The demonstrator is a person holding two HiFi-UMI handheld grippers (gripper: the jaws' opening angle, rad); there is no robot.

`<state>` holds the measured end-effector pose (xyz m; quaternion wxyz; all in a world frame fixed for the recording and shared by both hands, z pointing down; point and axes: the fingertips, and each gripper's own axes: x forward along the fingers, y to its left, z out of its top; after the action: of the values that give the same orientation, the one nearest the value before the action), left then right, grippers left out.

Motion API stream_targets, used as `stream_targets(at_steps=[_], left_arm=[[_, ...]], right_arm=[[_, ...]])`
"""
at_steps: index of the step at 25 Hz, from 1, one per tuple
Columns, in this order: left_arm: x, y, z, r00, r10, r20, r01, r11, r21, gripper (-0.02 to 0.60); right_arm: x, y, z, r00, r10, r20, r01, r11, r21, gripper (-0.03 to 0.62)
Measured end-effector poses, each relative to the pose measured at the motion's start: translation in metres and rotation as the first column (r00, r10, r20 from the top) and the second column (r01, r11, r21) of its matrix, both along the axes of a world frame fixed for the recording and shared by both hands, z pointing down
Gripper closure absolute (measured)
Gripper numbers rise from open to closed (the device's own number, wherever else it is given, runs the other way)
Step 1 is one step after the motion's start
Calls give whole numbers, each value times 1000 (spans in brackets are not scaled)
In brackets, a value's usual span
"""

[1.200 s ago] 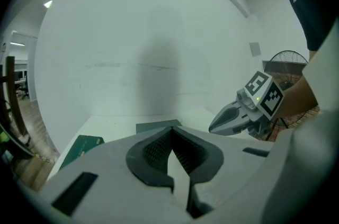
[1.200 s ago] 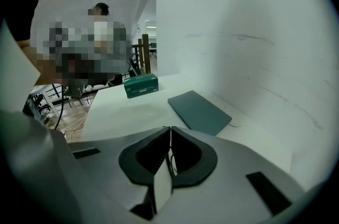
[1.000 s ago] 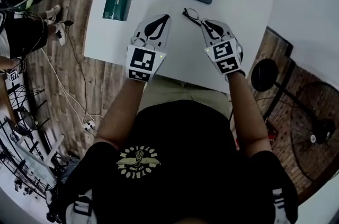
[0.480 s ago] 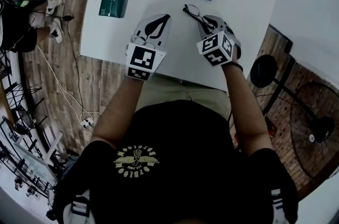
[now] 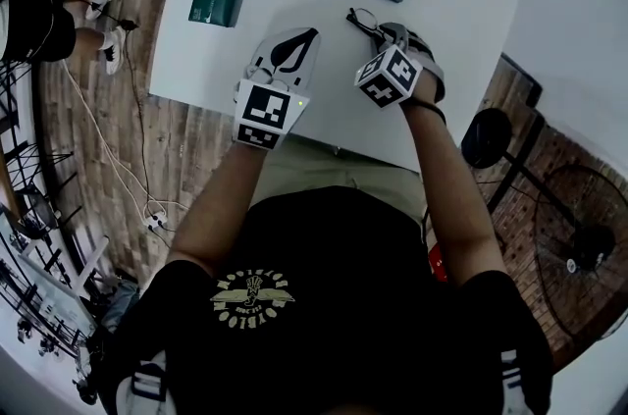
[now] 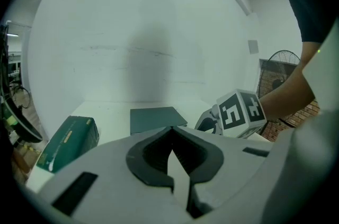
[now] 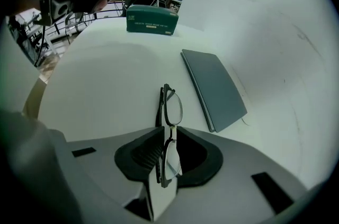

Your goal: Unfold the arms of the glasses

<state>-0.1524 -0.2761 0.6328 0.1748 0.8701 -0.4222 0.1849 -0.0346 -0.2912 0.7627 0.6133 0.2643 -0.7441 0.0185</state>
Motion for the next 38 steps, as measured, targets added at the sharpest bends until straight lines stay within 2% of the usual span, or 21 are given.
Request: stream_targets(at_steps=[6, 10, 15, 23, 28, 32, 38], left_arm=[[-9, 0, -7, 1000, -25, 4, 25, 1000, 10, 575], [-11, -1, -20, 999, -35, 1, 35, 999, 29, 575], [-6, -1, -32, 1000, -25, -10, 25, 999, 26, 575], [19, -3, -65, 999, 28, -30, -27, 999, 40, 575], [31, 1, -83, 997, 69, -30, -68, 996, 55, 575], [37, 4, -93, 994, 91, -60, -88, 995, 48, 575], [40, 4, -107, 992, 88, -93, -82, 994, 71, 575]], right_arm=[[2, -9, -12, 1000, -1, -11, 2, 999, 47, 576], [4, -7, -17, 1000, 4, 2, -5, 999, 46, 576], [4, -3, -35, 993, 63, 100, -69, 996, 51, 577], [17, 6, -77, 949, 182, 258, -198, 980, 35, 576], [22, 8, -109, 904, 234, 358, -264, 964, 36, 577], [25, 12, -129, 841, 282, 462, -329, 944, 23, 576], [24, 16, -158, 766, 274, 581, -362, 931, 39, 577]])
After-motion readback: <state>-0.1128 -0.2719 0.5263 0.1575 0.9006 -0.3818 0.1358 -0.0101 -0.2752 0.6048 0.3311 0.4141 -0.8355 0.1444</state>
